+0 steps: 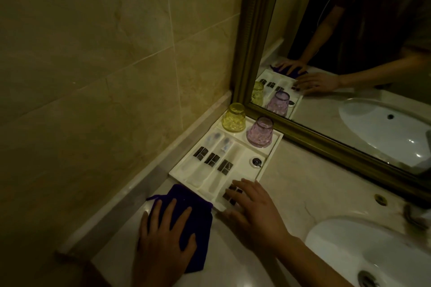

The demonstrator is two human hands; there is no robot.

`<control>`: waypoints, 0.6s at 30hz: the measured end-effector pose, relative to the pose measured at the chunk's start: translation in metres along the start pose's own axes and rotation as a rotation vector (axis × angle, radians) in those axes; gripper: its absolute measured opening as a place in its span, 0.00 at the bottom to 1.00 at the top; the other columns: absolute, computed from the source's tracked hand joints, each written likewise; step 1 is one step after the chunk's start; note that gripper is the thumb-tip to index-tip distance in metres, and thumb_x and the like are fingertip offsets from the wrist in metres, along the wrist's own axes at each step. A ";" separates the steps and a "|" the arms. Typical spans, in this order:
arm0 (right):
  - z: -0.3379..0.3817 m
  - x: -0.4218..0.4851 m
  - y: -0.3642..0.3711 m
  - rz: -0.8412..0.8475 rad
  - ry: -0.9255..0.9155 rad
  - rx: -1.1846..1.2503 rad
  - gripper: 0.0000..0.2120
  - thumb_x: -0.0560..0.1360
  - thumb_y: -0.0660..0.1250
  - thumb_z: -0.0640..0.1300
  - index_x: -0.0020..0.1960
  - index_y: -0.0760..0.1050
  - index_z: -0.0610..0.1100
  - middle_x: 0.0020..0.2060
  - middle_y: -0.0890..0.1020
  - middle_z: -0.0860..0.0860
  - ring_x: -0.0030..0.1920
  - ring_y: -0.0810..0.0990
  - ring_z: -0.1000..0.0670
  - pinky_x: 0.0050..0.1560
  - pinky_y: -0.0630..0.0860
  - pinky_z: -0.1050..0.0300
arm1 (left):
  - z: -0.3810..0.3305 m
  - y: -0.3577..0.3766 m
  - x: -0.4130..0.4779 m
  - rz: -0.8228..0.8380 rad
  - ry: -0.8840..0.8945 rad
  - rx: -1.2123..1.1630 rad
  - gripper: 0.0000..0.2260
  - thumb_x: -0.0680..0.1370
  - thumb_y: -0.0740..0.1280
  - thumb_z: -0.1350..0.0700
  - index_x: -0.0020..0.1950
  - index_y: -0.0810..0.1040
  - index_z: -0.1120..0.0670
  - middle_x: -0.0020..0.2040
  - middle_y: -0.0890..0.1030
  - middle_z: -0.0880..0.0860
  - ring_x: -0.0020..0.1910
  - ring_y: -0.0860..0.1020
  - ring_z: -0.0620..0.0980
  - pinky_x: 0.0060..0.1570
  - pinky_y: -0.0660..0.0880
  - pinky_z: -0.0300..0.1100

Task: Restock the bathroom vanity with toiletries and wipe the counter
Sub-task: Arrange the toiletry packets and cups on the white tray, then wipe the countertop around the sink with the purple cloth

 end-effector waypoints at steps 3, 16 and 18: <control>0.018 -0.012 -0.011 -0.179 0.039 0.117 0.24 0.80 0.51 0.65 0.63 0.76 0.55 0.63 0.75 0.58 0.66 0.68 0.57 0.66 0.64 0.62 | -0.004 -0.007 -0.002 -0.061 0.004 -0.085 0.29 0.71 0.64 0.39 0.72 0.72 0.44 0.74 0.68 0.56 0.74 0.64 0.62 0.68 0.64 0.64; 0.110 -0.026 0.083 0.202 0.009 0.115 0.46 0.68 0.59 0.74 0.79 0.51 0.54 0.78 0.58 0.53 0.74 0.57 0.49 0.72 0.53 0.52 | 0.038 -0.023 0.017 0.120 -0.474 -0.706 0.10 0.73 0.72 0.48 0.47 0.76 0.51 0.42 0.82 0.52 0.38 0.80 0.50 0.39 0.78 0.47; 0.109 -0.020 0.089 0.173 0.050 0.040 0.50 0.64 0.59 0.76 0.79 0.52 0.52 0.76 0.62 0.52 0.71 0.60 0.47 0.70 0.59 0.48 | 0.038 -0.020 0.014 0.126 -0.516 -0.845 0.05 0.73 0.72 0.52 0.42 0.81 0.54 0.37 0.84 0.53 0.37 0.82 0.54 0.40 0.80 0.51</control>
Point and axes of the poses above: each hand's wrist, its own x-axis towards the middle knuckle, its own y-axis out of the palm, z = x × y, the point moved 9 cm from there along x, towards the middle knuckle
